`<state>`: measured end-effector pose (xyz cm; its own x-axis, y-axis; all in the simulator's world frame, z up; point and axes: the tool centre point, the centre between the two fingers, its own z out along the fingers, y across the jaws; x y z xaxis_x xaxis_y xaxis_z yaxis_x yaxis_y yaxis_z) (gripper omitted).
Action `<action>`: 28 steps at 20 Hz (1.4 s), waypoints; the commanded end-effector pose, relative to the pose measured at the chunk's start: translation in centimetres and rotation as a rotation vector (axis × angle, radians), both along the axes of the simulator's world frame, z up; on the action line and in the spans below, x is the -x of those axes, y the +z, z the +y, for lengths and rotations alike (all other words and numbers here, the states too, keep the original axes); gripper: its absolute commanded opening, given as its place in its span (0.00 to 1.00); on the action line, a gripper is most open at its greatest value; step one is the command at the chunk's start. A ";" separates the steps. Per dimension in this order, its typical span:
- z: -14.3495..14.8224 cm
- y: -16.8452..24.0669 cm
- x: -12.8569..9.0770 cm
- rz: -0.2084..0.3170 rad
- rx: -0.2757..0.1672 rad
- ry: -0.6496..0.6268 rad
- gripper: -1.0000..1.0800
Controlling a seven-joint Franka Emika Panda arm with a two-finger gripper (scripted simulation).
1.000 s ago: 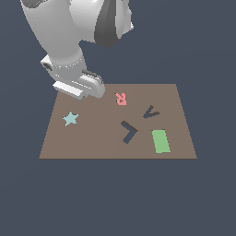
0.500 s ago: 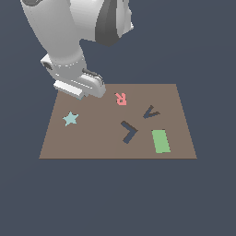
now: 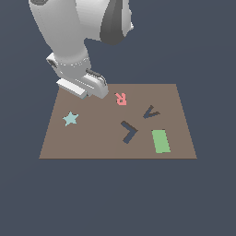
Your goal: Insert a designated object into the corresponding slot on a board.
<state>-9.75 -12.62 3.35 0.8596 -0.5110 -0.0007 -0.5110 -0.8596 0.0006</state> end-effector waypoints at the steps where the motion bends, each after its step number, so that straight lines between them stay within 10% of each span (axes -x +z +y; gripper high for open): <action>1: 0.6 0.0 0.1 0.000 0.000 -0.039 0.00; 28: 11.2 0.4 -2.6 0.000 0.000 -0.806 0.00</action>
<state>-7.55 -2.02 3.67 0.2754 -0.9613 -0.0005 -0.9613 -0.2754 0.0007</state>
